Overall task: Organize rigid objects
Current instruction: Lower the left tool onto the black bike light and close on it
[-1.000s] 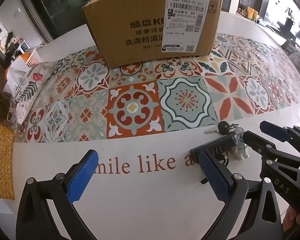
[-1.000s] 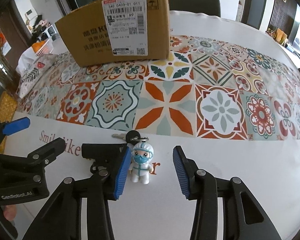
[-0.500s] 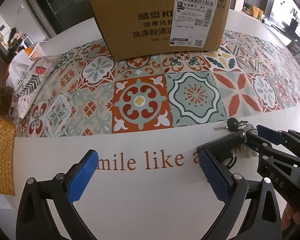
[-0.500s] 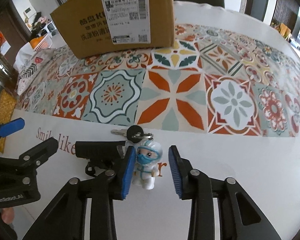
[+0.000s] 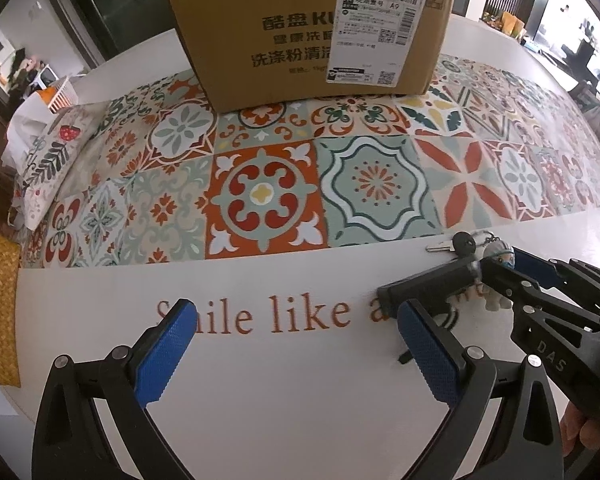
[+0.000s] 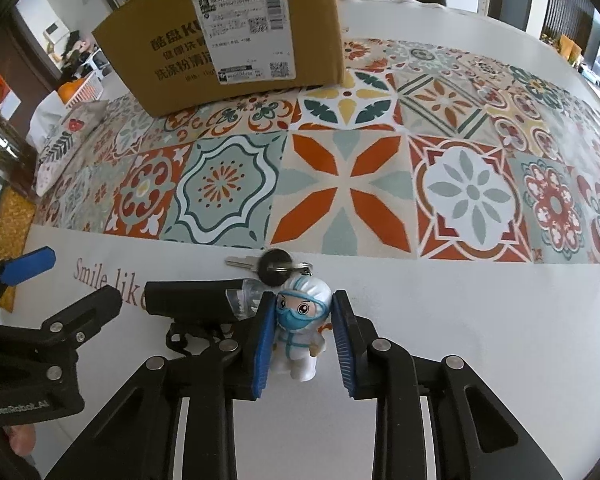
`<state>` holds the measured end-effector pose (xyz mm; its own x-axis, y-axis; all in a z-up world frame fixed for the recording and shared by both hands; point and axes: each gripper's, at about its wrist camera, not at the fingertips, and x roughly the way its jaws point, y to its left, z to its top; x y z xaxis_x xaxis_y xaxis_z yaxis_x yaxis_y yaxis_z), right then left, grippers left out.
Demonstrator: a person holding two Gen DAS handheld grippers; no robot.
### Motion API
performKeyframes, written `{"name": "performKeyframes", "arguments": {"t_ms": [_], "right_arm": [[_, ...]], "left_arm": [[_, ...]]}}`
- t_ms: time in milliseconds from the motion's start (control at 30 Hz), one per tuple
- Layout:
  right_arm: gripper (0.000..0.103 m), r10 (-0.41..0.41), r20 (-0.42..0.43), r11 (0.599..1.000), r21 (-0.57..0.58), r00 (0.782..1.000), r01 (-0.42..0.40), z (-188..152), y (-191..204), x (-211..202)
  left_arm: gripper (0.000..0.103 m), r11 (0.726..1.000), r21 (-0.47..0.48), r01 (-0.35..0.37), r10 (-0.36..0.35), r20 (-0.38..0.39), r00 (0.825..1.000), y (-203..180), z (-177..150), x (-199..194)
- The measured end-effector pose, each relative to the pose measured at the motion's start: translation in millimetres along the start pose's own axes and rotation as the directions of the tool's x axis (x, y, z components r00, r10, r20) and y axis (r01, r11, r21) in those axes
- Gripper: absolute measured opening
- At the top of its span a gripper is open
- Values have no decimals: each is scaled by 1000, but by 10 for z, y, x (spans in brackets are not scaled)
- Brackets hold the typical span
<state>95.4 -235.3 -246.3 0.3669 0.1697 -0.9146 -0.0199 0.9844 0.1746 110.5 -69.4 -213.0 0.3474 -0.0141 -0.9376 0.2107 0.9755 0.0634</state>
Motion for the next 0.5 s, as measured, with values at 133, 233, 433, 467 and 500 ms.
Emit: {"name": "performKeyframes", "arguments": {"t_ms": [133,233,433,467,500], "right_arm": [[28,-8,33,1000,-14,999,8,-1,-26,-173],[28,-11,57,1000,-16,998,12,-4,-69,-291],[28,-35,102,999,-30,994,38,-30,-187,-508],[28,-41,109,999,-32,993,45,-34,-209,-536],[28,-46,117,998,-32,992,50,-37,-240,-567]], "left_arm": [[102,1000,-3,29,-29,5,1000,-86,6,-59],[102,998,-12,66,-65,3,998,-165,10,-91],[102,989,-52,139,-139,-1,990,-361,10,-81],[102,987,-58,153,-153,-2,988,-402,10,-73],[102,985,-62,159,-160,-5,987,-438,15,-60]]}}
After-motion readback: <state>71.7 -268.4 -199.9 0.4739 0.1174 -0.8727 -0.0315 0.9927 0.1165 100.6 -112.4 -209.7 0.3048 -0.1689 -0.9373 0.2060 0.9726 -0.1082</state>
